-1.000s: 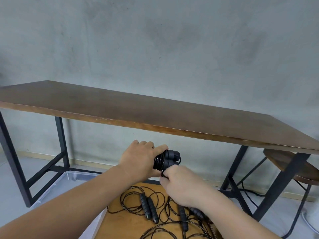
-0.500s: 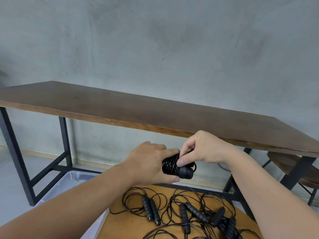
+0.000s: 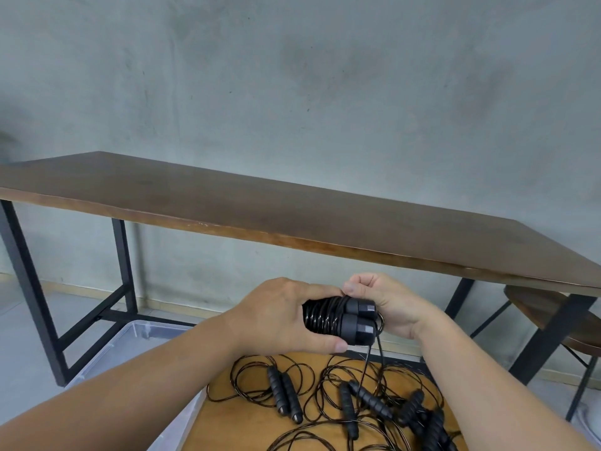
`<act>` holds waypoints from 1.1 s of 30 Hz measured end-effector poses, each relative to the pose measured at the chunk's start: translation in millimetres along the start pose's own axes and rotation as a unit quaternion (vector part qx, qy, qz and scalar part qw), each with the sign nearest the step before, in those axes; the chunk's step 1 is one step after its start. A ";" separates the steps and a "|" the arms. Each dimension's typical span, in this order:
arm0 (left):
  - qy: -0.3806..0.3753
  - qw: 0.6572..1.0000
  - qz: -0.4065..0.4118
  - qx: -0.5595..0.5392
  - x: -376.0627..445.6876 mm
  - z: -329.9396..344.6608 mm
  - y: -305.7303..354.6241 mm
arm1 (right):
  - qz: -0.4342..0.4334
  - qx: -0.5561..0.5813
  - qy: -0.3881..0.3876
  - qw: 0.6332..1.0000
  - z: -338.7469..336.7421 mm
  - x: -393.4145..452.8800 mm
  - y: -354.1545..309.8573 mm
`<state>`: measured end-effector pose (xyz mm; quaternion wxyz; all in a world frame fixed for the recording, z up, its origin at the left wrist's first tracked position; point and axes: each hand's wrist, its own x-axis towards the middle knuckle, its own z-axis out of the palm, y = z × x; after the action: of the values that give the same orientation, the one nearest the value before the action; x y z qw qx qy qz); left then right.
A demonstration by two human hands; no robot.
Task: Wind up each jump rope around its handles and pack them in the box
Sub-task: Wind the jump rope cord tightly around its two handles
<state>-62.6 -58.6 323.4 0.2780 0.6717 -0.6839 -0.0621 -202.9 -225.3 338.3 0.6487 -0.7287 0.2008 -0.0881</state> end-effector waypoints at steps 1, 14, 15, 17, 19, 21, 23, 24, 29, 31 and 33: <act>0.004 1.000 -0.008 -0.022 -0.5 0.7 -1.1 | 0.005 0.031 0.010 0.999 5.1 -1.1 4.2; 0.029 0.990 -0.062 -0.120 -4.5 12.3 -4.2 | 0.013 0.237 0.143 0.961 54.6 -2.7 34.2; 0.038 0.990 -0.064 -0.116 -3.7 12.3 -6.0 | 0.006 0.234 0.147 0.961 58.6 -4.1 36.1; 0.059 0.991 -0.067 -0.096 -0.3 11.8 -12.1 | 0.001 0.221 0.155 0.963 66.4 -7.4 39.5; 0.063 0.994 -0.074 -0.060 2.4 10.4 -16.6 | -0.002 0.183 0.157 0.971 74.0 -11.9 39.5; 0.061 0.995 -0.079 -0.023 4.1 11.1 -17.7 | 0.004 0.130 0.162 0.978 76.8 -15.1 40.1; 0.074 0.994 -0.083 0.020 6.1 10.4 -20.2 | 0.015 0.098 0.159 0.982 77.7 -17.2 40.5; 0.080 0.992 -0.088 0.045 7.2 9.4 -22.3 | 0.018 0.076 0.152 0.985 78.6 -18.7 41.4; 0.061 0.985 -0.091 0.136 11.6 4.0 -28.6 | 0.041 -0.158 0.122 0.979 81.8 -30.4 41.0; 0.055 0.978 -0.092 0.178 12.2 0.3 -29.8 | 0.037 -0.285 0.101 0.953 81.4 -35.1 33.4; 0.048 0.969 -0.093 0.222 12.7 -1.4 -31.4 | 0.019 -0.388 0.085 0.918 80.2 -38.7 22.8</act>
<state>-33.5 -73.1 314.0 0.1474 0.7795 -0.6008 0.0985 -210.8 -138.3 309.6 0.2973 -0.9091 0.2873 -0.0522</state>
